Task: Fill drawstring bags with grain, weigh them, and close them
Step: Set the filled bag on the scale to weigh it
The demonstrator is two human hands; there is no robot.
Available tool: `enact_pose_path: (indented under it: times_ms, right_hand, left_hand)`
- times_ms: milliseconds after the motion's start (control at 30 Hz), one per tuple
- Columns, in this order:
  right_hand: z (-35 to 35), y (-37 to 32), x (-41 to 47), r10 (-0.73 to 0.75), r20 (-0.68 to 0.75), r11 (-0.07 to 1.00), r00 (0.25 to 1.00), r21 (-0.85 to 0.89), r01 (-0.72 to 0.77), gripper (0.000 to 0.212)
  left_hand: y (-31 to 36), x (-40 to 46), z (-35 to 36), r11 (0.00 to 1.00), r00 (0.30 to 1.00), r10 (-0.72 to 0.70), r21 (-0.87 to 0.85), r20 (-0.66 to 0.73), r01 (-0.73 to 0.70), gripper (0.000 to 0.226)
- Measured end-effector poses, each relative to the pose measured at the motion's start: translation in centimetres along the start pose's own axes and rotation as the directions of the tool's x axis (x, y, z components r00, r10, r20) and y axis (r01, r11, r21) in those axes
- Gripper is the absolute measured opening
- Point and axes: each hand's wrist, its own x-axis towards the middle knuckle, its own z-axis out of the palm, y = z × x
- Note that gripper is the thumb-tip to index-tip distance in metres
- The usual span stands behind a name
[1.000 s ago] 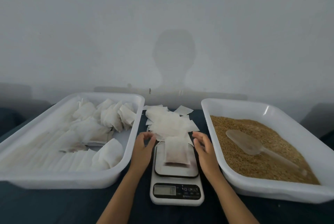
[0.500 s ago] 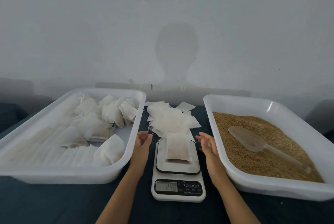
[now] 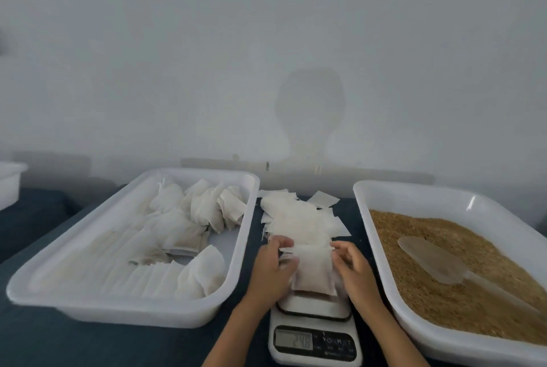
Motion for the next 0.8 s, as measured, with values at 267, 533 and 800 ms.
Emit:
enact_pose_path:
  times_ms: [267, 533, 800]
  right_hand:
    - [1.4, -1.3, 1.4, -0.029, 0.008, 0.964, 1.0, -0.263, 0.03, 0.027]
    - [2.2, -6.6, 0.7, -0.231, -0.005, 0.969, 0.973, -0.09, 0.23, 0.025]
    - [7.8, -15.6, 3.2, -0.384, 0.137, 0.923, 0.913, 0.056, 0.38, 0.022]
  left_hand:
    - [3.0, 1.9, 1.1, 0.872, 0.98, -0.046, 0.485, 0.195, -0.056, 0.064]
    - [6.1, 1.5, -0.1, 0.753, 0.983, 0.107, 0.633, 0.152, -0.18, 0.036]
    - [9.9, 3.5, -10.1, 0.735, 0.98, 0.146, 0.678, -0.138, -0.014, 0.008]
